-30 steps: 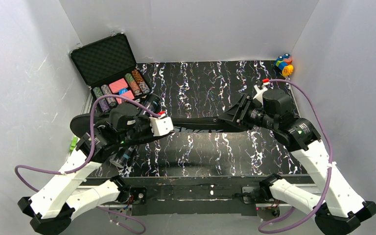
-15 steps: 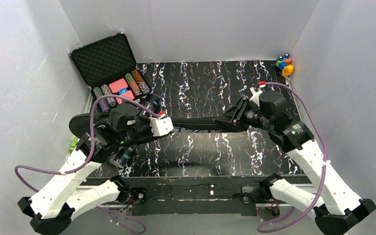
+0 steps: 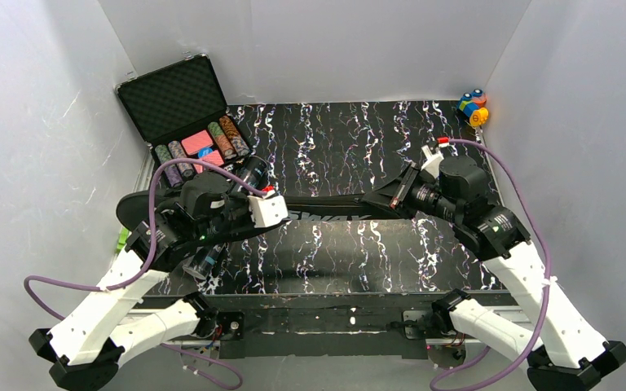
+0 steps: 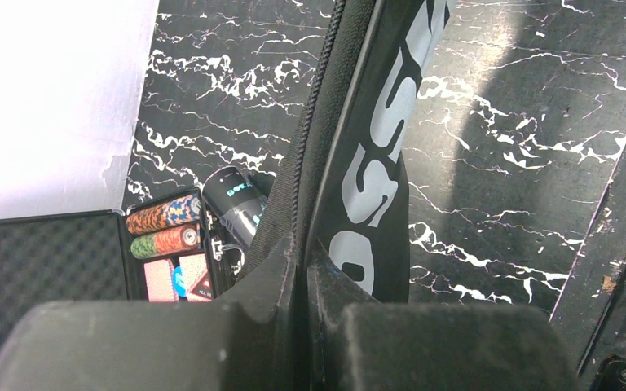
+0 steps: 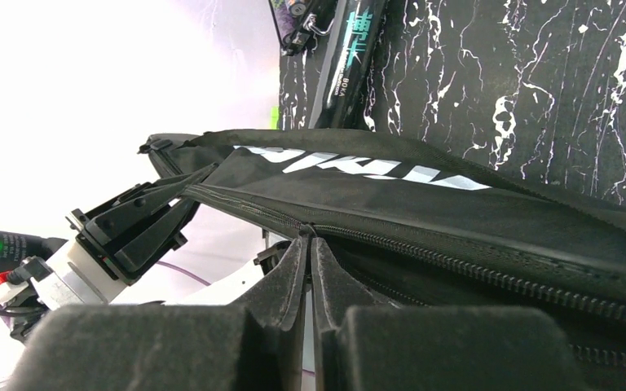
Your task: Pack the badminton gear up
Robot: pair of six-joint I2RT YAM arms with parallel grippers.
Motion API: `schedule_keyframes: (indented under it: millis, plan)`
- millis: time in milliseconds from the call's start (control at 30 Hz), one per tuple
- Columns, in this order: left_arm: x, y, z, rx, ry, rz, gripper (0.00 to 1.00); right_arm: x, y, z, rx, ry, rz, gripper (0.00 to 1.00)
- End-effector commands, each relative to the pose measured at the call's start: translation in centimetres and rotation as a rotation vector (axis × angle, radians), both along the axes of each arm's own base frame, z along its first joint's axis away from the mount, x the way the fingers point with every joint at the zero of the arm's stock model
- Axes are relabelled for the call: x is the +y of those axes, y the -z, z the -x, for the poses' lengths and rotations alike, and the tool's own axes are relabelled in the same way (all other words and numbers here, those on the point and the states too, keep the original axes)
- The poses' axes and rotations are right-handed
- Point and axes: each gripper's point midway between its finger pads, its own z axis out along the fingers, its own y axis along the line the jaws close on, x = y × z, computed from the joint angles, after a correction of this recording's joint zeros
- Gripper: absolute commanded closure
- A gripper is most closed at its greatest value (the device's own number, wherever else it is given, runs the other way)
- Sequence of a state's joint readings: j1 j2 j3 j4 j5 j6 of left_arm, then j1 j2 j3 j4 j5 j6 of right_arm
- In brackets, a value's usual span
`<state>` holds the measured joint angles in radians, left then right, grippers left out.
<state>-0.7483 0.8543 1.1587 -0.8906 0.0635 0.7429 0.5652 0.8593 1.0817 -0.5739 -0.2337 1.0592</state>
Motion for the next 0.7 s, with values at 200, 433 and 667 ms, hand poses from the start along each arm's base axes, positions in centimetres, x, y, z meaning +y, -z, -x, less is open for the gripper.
schedule_keyframes:
  millis: [200, 433, 667]
  plan:
    - [-0.4, -4.2, -0.2, -0.103, 0.01, 0.105, 1.0, -0.3, -1.0, 0.0, -0.048, 0.02, -0.029, 0.99]
    - [-0.3, -4.4, -0.1, -0.103, 0.011, 0.104, 1.0, -2.9, -2.4, -0.3, -0.119, 0.094, 0.089, 0.99]
    - [-0.2, -4.4, -0.1, -0.104, 0.013, 0.1, 1.0, -7.0, -3.1, -0.6, -0.159, 0.202, 0.18, 0.99]
